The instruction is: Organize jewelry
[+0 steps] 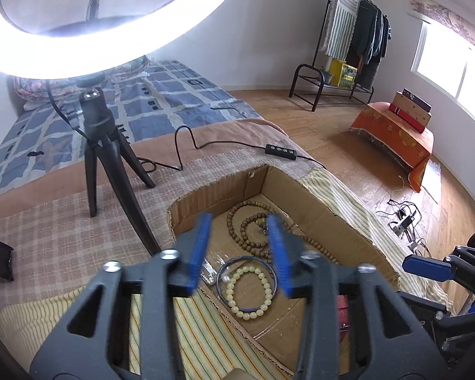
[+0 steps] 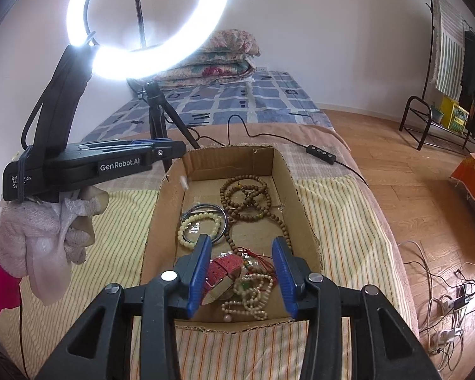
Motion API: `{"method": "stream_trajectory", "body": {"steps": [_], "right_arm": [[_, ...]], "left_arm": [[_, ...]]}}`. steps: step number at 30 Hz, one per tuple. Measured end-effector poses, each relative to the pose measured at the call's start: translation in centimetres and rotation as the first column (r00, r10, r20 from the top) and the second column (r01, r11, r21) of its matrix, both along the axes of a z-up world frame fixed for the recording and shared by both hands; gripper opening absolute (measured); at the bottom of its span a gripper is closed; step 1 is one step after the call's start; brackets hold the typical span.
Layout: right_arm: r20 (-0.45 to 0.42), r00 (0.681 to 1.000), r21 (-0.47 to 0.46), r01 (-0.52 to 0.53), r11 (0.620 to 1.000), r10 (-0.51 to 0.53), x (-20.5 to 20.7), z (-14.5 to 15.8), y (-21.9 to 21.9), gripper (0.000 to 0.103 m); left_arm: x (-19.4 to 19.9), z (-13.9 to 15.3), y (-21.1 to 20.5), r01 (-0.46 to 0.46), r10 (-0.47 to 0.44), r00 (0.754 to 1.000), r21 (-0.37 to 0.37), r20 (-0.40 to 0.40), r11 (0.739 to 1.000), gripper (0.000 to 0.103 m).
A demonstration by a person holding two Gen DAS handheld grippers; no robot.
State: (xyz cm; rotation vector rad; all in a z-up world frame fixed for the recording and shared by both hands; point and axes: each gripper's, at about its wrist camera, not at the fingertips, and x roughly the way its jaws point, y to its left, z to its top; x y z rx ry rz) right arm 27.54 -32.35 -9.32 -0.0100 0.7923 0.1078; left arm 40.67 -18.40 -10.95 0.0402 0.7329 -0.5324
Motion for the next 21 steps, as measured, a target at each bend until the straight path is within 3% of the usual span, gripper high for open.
{"method": "stream_trajectory", "body": {"steps": [4,5,8,12,16,21], "right_arm": [[0.019,0.999,-0.02,0.028,0.999,-0.028,-0.5,0.4,0.1,0.071],[0.022,0.999,-0.023,0.03,0.999,-0.03,-0.5,0.5,0.1,0.074],[0.028,0.999,-0.047,0.038,0.998,-0.037,-0.9,0.8,0.4,0.086],[0.045,0.998,-0.075,0.056,0.996,-0.053,-1.5,1.4,0.7,0.09],[0.074,0.994,-0.116,0.094,0.989,-0.086,-2.3,2.2,1.1,0.099],[0.098,0.99,-0.139,0.118,0.983,-0.105,-3.5,3.4,1.4,0.102]], "left_arm": [[-0.2,0.6,0.3,-0.009,0.009,1.0,-0.012,-0.001,1.0,0.056],[-0.2,0.7,0.3,-0.009,0.009,1.0,-0.01,-0.004,1.0,0.062],[-0.7,1.1,0.5,-0.014,0.014,1.0,-0.007,0.009,1.0,0.064],[-1.1,1.7,0.7,-0.021,0.021,1.0,0.003,0.011,1.0,0.064],[-1.9,2.6,1.2,-0.03,0.03,0.999,0.0,0.022,1.0,0.064],[-3.1,3.6,1.7,-0.032,0.032,0.999,0.004,0.035,0.999,0.064]]}}
